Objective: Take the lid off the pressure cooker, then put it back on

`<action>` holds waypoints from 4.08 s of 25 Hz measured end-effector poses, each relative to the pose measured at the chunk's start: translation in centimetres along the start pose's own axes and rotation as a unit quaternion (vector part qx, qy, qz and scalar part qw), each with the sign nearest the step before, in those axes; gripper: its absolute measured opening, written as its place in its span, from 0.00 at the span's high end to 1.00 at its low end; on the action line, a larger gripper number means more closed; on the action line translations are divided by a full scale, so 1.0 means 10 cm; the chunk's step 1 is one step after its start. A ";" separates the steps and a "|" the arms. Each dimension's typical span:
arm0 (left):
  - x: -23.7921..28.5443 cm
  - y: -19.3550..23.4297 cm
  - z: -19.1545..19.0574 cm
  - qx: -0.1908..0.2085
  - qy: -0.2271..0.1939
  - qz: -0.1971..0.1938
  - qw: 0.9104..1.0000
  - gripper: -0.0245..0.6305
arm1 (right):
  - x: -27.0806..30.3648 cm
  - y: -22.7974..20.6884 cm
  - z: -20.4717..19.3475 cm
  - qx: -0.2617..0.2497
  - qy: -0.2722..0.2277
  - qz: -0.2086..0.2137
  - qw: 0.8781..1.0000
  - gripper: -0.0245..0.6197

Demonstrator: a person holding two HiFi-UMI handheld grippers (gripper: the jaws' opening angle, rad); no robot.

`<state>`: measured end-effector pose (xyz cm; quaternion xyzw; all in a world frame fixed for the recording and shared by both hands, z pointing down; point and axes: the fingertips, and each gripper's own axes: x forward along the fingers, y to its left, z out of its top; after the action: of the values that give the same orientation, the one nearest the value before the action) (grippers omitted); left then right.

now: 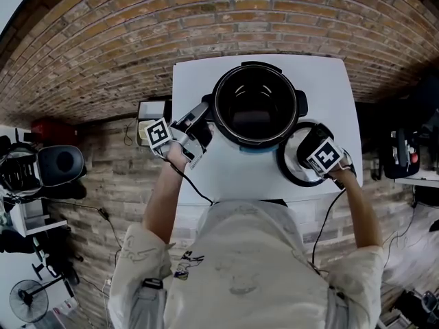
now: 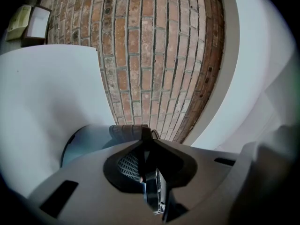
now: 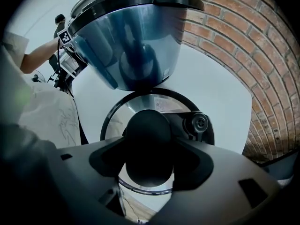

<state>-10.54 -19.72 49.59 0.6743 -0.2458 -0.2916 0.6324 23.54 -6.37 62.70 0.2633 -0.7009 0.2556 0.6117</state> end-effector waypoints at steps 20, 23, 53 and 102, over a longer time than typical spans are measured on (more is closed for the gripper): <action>-0.01 0.01 0.01 -0.003 0.000 -0.002 1.000 0.86 | 0.02 0.01 0.00 0.001 0.007 0.009 1.000 0.50; -0.01 0.01 0.01 -0.002 0.000 -0.002 1.000 0.86 | 0.03 0.01 0.00 0.001 0.005 0.009 1.000 0.50; 0.00 0.02 0.01 -0.005 0.001 -0.003 1.000 0.86 | 0.02 0.01 0.00 -0.009 0.017 0.013 1.000 0.51; 0.01 0.02 0.02 -0.011 -0.008 -0.019 1.000 0.86 | -2.61 -0.05 1.34 -0.117 -0.123 -0.031 0.985 0.51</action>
<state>-10.62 -19.95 49.80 0.6697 -0.2348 -0.3113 0.6320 17.16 -14.42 35.18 0.2411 -0.7872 0.1181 0.5552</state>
